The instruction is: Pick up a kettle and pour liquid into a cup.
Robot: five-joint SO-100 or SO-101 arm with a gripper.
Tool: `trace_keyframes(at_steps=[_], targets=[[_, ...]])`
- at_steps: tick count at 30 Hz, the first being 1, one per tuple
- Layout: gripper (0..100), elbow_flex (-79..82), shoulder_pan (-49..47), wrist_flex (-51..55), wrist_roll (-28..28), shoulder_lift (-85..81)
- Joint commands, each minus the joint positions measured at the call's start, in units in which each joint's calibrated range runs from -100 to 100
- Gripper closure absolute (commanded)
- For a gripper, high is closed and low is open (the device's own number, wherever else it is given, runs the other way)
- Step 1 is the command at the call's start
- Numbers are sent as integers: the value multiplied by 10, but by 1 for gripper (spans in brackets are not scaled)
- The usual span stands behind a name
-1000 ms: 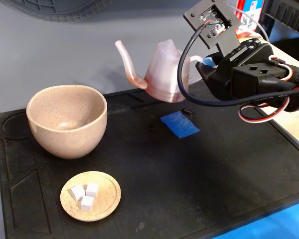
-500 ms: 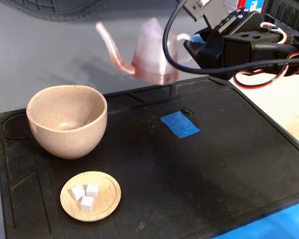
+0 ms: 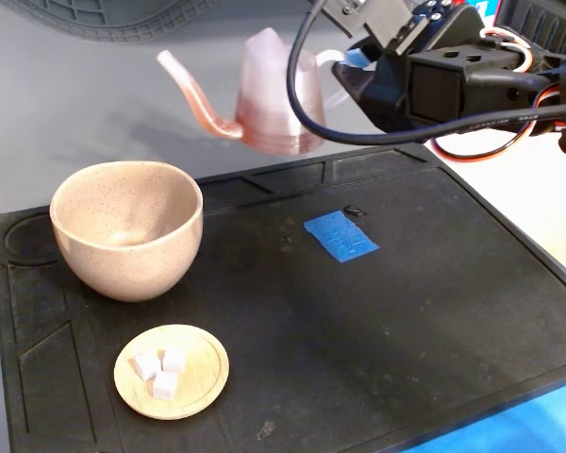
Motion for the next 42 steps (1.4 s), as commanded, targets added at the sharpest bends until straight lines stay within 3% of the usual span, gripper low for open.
trace_keyframes(at_steps=[1, 17, 18, 21, 25, 29, 42], targets=[[100, -43, 2, 1, 18, -34], [100, -62, -14, 0, 86, -34], [100, -63, -14, 0, 114, -34], [100, -63, -27, 0, 121, -34], [100, -63, -34, 0, 187, -33], [100, -63, -36, 0, 215, -33], [99, -134, -60, 0, 249, 12]])
